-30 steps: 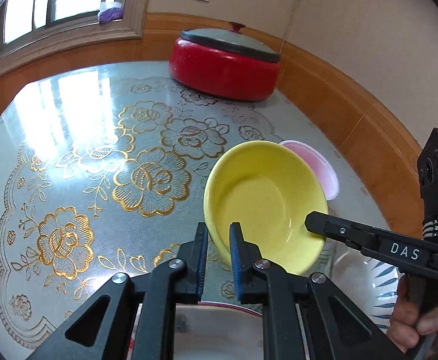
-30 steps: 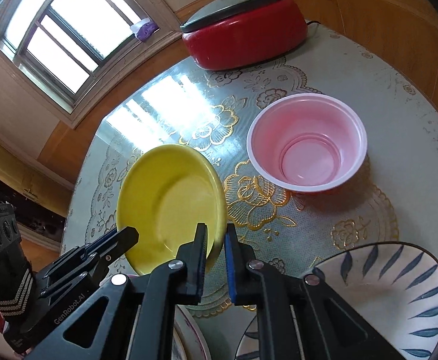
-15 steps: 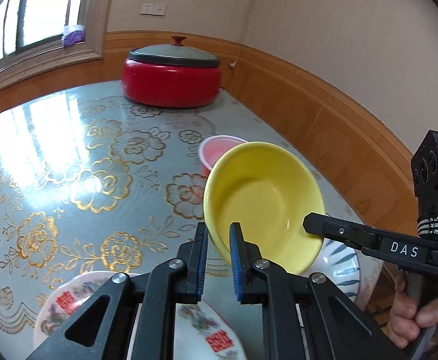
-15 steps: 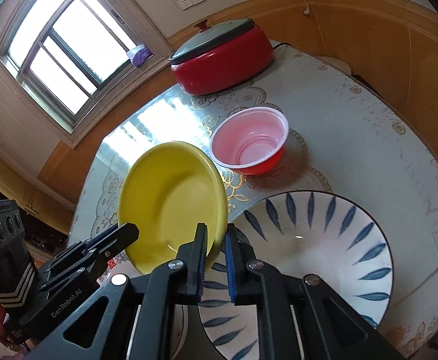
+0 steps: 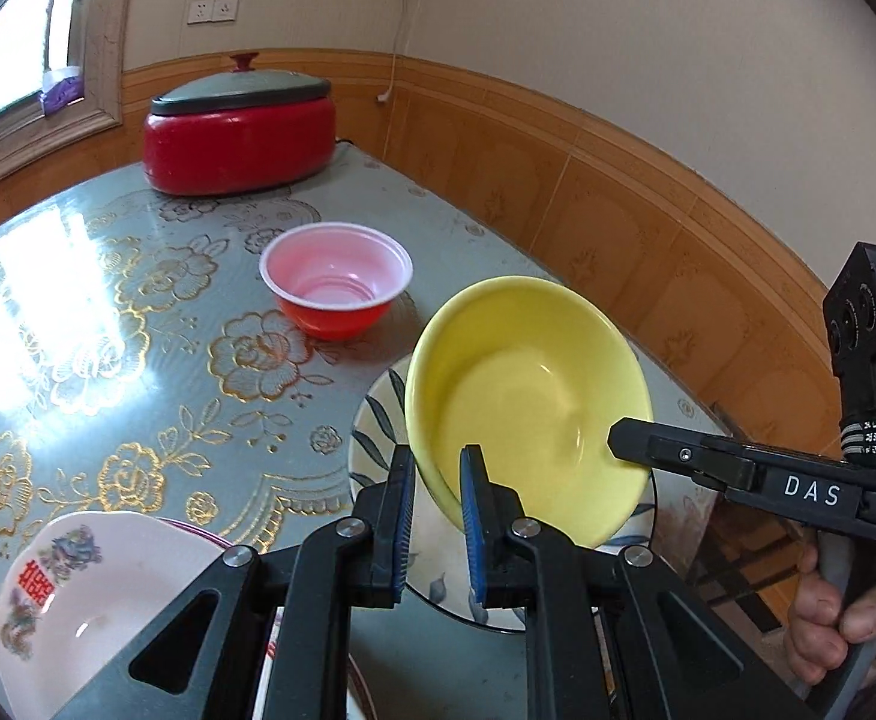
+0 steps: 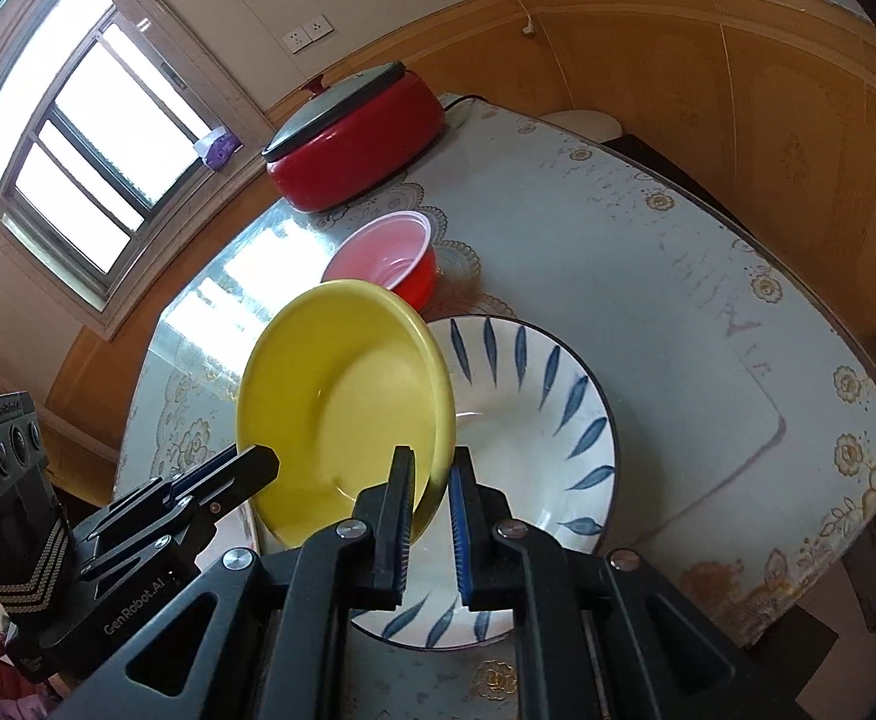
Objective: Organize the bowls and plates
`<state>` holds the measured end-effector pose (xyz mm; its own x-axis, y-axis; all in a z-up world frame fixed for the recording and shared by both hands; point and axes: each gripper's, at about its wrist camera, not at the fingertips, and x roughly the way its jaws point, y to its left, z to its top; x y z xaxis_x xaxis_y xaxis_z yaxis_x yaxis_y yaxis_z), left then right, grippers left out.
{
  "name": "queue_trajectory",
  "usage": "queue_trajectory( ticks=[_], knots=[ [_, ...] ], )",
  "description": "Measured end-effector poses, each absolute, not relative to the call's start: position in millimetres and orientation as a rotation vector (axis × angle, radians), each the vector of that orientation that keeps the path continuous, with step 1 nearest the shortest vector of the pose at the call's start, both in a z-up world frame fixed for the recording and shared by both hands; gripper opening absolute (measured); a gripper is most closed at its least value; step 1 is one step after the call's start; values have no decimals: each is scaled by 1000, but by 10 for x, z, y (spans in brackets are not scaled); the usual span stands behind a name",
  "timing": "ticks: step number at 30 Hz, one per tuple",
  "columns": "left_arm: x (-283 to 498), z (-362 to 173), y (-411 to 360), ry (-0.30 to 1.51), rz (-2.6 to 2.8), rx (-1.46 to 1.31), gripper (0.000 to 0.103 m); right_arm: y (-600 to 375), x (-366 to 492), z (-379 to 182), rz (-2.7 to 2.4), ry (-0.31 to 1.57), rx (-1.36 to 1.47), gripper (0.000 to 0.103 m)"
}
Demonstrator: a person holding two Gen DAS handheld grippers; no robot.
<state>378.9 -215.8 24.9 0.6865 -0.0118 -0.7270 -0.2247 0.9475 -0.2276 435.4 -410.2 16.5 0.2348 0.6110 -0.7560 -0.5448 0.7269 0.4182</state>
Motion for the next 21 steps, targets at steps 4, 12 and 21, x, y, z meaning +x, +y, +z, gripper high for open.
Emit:
queue_trajectory(
  ticks=[4,12,21],
  knots=[
    [3838,108,-2219,854,113,-309,15,-4124,4347,47,762,1106,39,10],
    [3887,-139,-2283,916,111,-313,15,-4104,4363,-168,716,1164,2,11],
    [3926,-195,-2295,927,104,-308,16,-4094,4357,-212,682,1151,-39,13]
  ],
)
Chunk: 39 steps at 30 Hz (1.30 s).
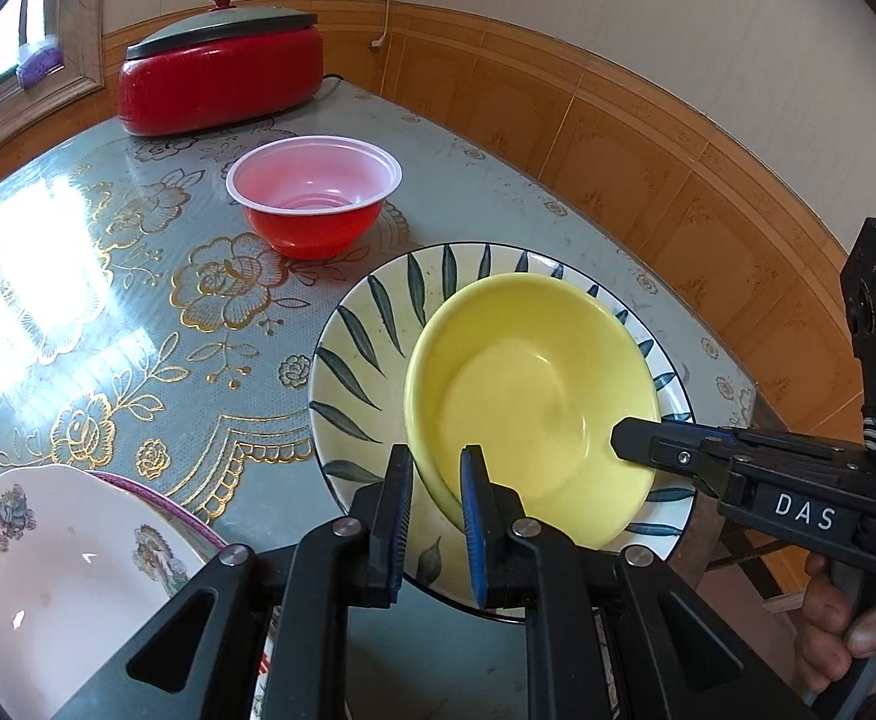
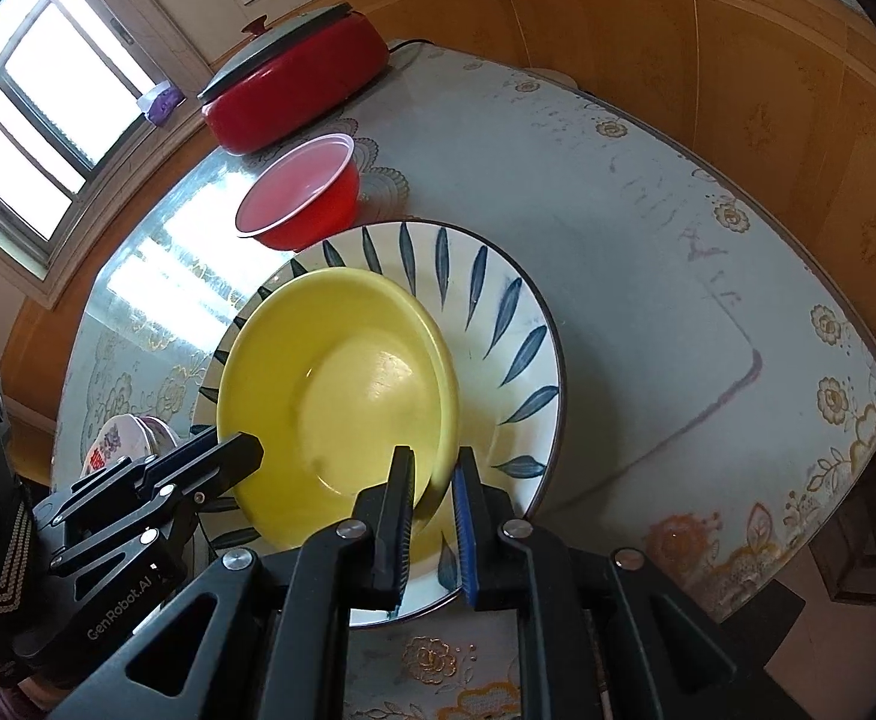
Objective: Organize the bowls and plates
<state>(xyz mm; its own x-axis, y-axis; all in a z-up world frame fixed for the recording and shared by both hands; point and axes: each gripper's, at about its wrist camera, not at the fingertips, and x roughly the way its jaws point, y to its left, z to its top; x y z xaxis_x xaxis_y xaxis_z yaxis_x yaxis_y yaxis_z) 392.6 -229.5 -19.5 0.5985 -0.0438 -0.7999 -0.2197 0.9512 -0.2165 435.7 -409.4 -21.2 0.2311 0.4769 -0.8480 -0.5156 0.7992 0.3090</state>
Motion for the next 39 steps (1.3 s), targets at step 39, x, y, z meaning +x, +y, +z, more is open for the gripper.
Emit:
queue_trajectory(
  ticks=[39],
  knots=[
    [3809,-130,-2250,889,126,-312,19,-4113,4250,-122,638,1037,-94,19]
  ],
)
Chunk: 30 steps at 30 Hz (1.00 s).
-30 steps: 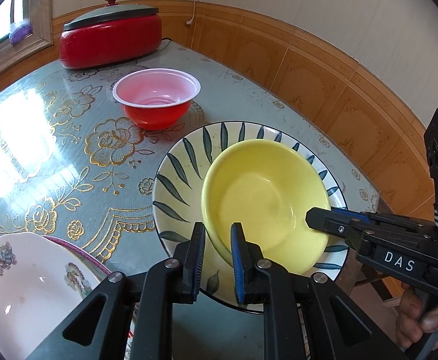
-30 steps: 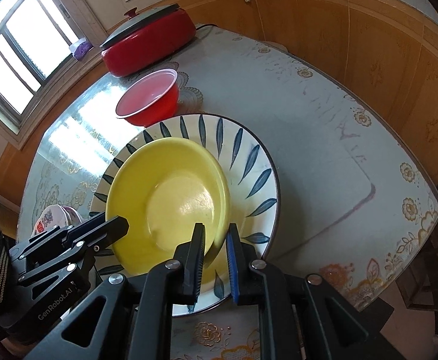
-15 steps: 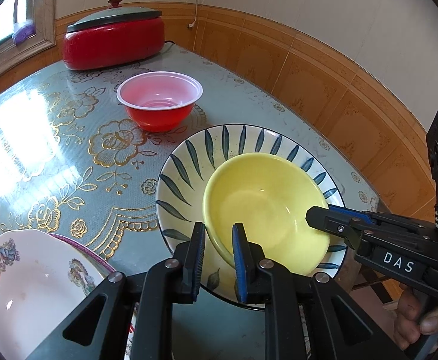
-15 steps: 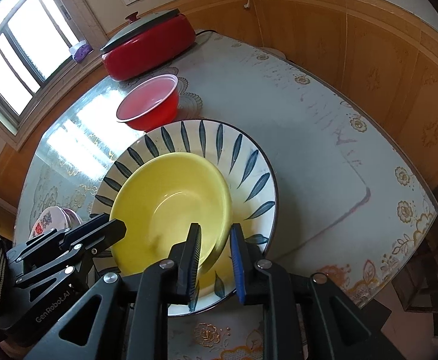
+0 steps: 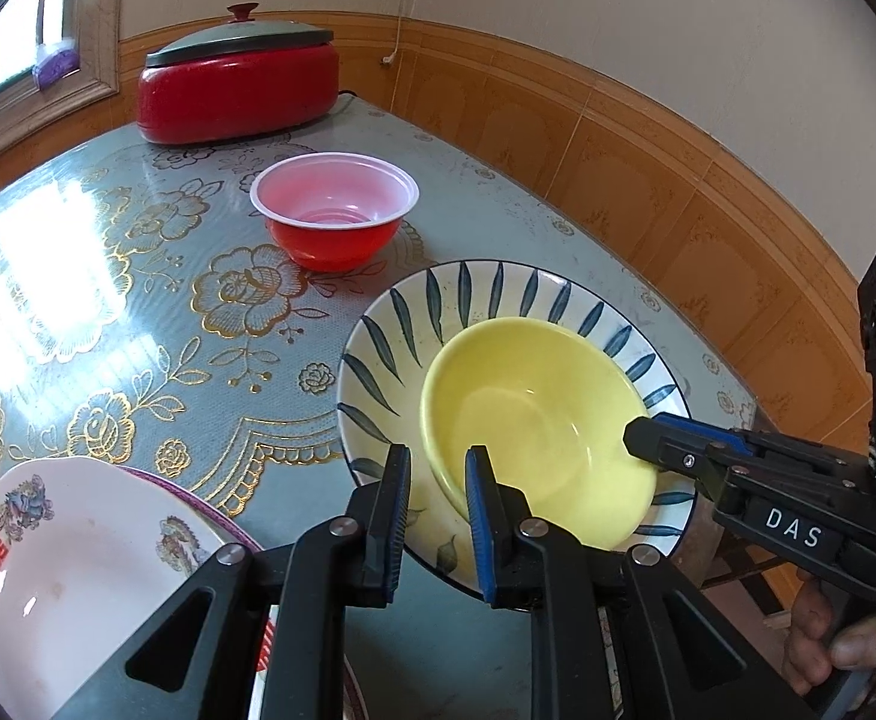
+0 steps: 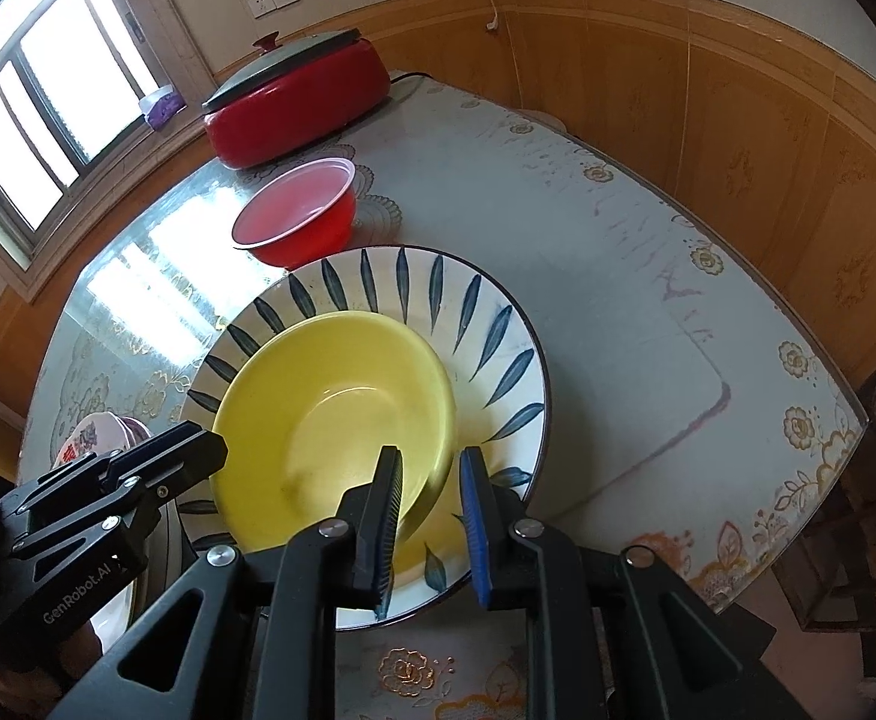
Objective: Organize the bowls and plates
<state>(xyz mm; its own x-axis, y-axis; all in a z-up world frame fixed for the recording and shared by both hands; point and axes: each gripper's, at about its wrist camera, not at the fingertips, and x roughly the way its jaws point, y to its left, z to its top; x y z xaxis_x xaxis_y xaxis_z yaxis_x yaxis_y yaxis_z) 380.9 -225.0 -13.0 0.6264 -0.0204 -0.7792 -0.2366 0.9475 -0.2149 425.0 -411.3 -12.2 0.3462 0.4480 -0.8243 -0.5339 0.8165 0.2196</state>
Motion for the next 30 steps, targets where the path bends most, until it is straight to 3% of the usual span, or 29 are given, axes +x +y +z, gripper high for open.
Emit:
queue_trajectory(
  ticks=[17,20,23,27,30],
  knots=[
    [3962,-180,-2210,879,165,-257,22,-3974,4421,-220,576,986,-134,12],
    [3925,-159,-2171,866,157,-275,24,-4014,4402,-193,602,995,-97,24],
    [3907,-133,-2141,857,156,-288,25,-4026,4404,-141,597,972,-105,26],
    [3889,-75,-2093,846,143,-311,31,-4029,4461,-59,617,958,-88,29],
    [3881,-6,-2044,829,168,-335,44,-4006,4531,5,649,953,-93,30]
  ],
)
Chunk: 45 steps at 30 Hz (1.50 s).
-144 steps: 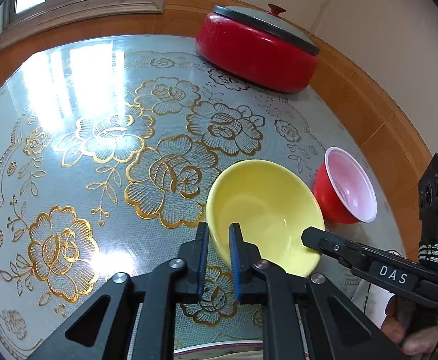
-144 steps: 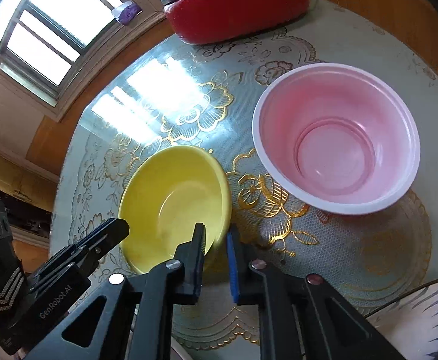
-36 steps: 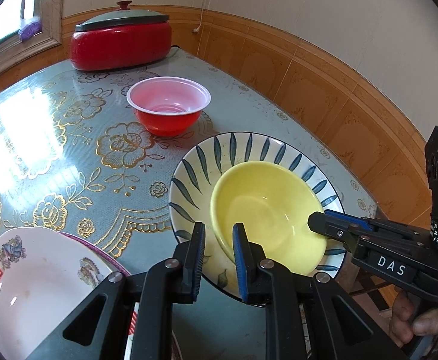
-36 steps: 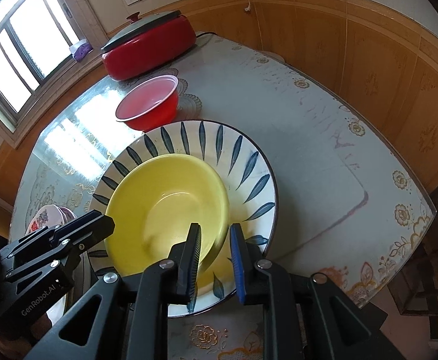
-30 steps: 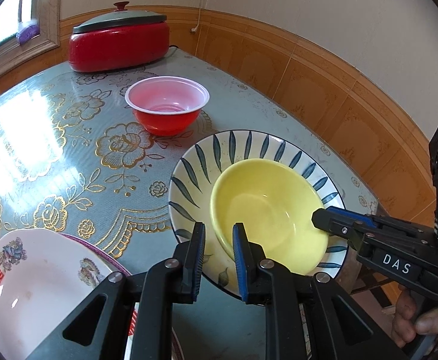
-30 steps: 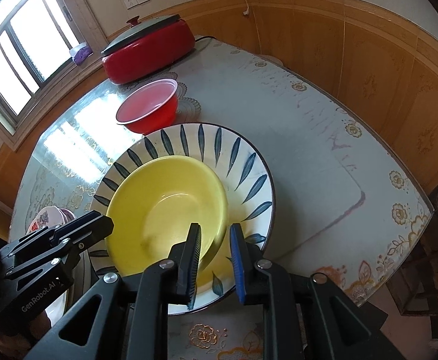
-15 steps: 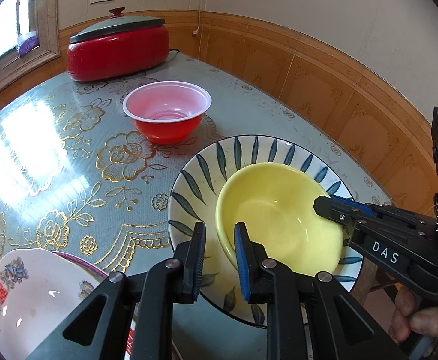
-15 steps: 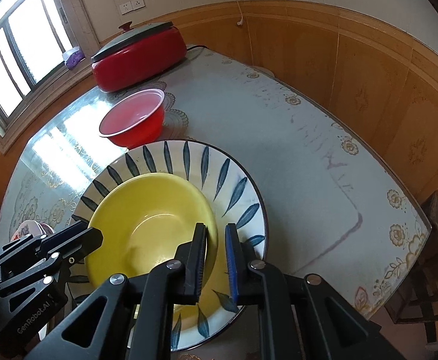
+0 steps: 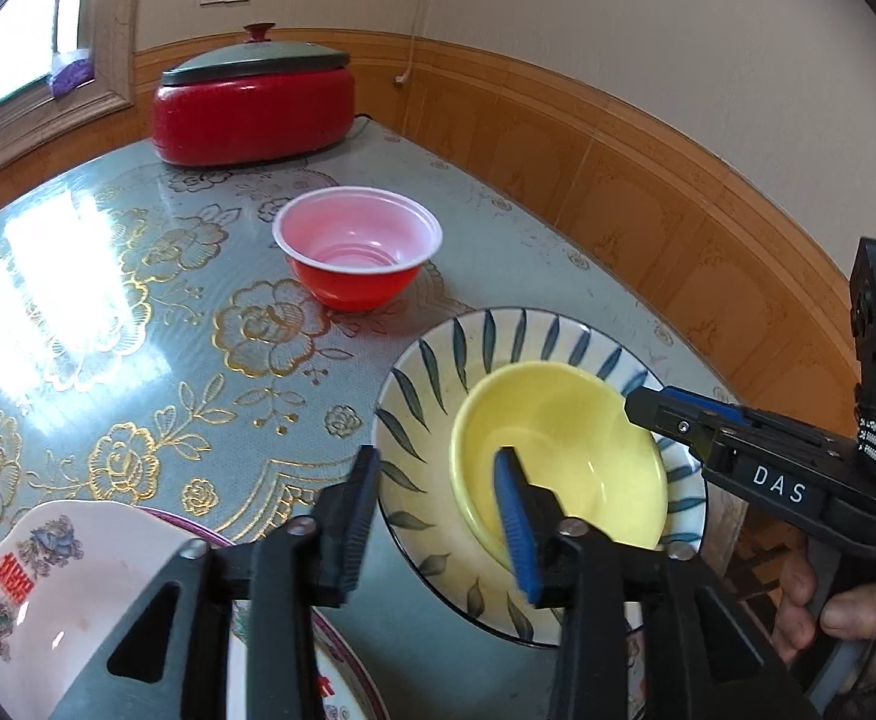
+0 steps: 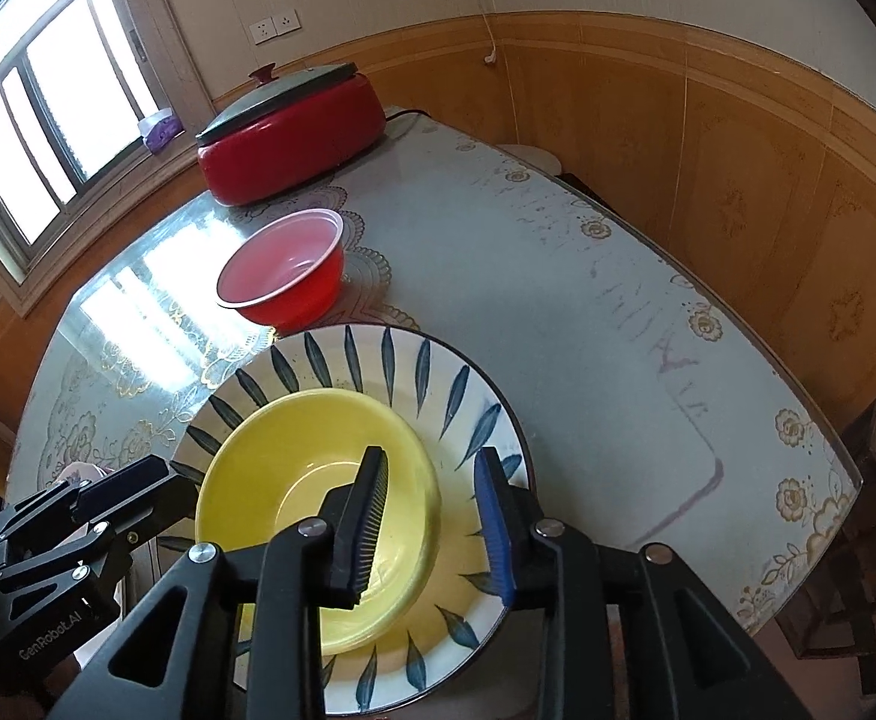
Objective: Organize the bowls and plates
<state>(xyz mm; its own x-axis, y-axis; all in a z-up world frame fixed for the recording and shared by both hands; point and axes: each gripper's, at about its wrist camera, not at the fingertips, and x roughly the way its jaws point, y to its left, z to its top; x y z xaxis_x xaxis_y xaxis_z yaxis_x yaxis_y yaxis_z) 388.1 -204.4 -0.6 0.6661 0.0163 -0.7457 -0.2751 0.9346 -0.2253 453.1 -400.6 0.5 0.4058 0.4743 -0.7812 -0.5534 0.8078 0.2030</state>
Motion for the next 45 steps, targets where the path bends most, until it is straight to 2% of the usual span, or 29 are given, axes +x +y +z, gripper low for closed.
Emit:
queue_trajectory(
  ticks=[5,9,23,25,27,45],
  knots=[
    [3903,75,-1936,809,225,-374,48,-3955,4640,61,732,973,-96,31],
    [3976,66,-1829,817,270,-428,54,-3920,4741,106,782,991,-92,31],
    [4352,60,-1623,845,375,-502,56,-3595,5299,152,974,1099,-24,31],
    [4394,67,-1540,836,384,-532,62,-3478,5407,139,996,1130,-6,31],
    [4439,75,-1450,831,412,-545,64,-3356,5499,135,1021,1148,8,31],
    [4942,-129,-822,873,503,-642,63,-2591,6118,-213,1010,1268,5,30]
  ],
)
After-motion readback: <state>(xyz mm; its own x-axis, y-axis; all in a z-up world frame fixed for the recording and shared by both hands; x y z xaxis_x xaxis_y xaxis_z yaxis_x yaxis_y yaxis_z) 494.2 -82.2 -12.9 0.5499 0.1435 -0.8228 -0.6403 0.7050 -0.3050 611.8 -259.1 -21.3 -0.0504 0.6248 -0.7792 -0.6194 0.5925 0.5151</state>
